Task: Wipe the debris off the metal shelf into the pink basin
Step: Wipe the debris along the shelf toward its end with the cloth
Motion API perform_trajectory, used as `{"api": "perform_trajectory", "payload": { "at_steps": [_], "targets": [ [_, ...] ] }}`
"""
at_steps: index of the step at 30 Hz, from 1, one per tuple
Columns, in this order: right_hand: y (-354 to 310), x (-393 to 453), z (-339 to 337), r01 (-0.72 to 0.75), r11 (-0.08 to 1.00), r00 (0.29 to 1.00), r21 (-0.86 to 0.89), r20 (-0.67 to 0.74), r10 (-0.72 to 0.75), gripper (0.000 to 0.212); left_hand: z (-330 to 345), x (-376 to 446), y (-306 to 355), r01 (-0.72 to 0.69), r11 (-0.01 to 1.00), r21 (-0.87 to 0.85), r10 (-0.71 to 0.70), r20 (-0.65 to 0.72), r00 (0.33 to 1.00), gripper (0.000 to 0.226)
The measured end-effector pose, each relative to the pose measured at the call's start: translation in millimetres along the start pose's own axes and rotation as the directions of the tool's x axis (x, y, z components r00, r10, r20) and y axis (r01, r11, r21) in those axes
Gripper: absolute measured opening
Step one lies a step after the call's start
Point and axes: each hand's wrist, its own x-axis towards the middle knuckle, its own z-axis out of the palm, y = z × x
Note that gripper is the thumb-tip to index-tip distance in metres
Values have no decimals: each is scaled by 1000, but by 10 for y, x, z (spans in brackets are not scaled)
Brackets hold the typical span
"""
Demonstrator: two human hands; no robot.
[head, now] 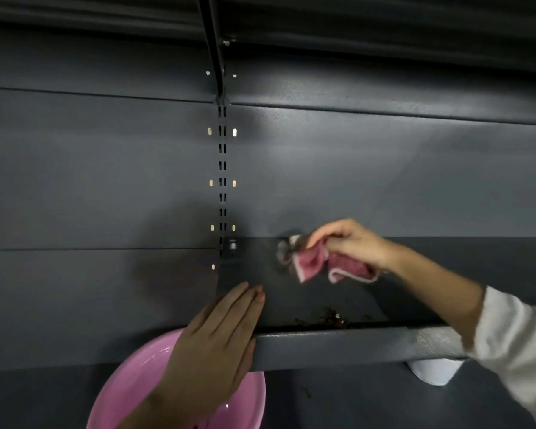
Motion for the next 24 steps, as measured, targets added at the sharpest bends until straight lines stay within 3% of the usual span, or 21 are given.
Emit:
{"api": "perform_trajectory", "payload": {
  "at_steps": [3,6,8,10,13,20,24],
  "targets": [
    [432,-321,-431,-187,982,960,12,-213,185,27,23,-8,1,6,1000,1,-6,-1,1000,58],
    [867,-626,-603,-421,876,880,-234,-338,333,26,51,-12,4,0,1000,-19,-1,-64,998,58],
    [989,-712,-590,-478,756,871,-446,-353,342,30,42,1,16,-5,999,-40,1,-110,994,54],
    [936,-739,-467,-415,695,909,-587,-301,289,34,9,26,37,-4,998,-56,-3,-135,991,44],
    [712,-754,-178,-271,751,961,-602,-211,178,35,-32,38,42,9,996,-85,-19,-119,993,48],
    [267,-559,368,-50,856,997,-514,24,73,32,-46,28,43,-1,995,-103,-10,-113,994,47],
    [180,-496,467,-18,884,999,-468,31,37,31,-55,22,11,-7,999,-39,3,-92,996,52]
  ]
}}
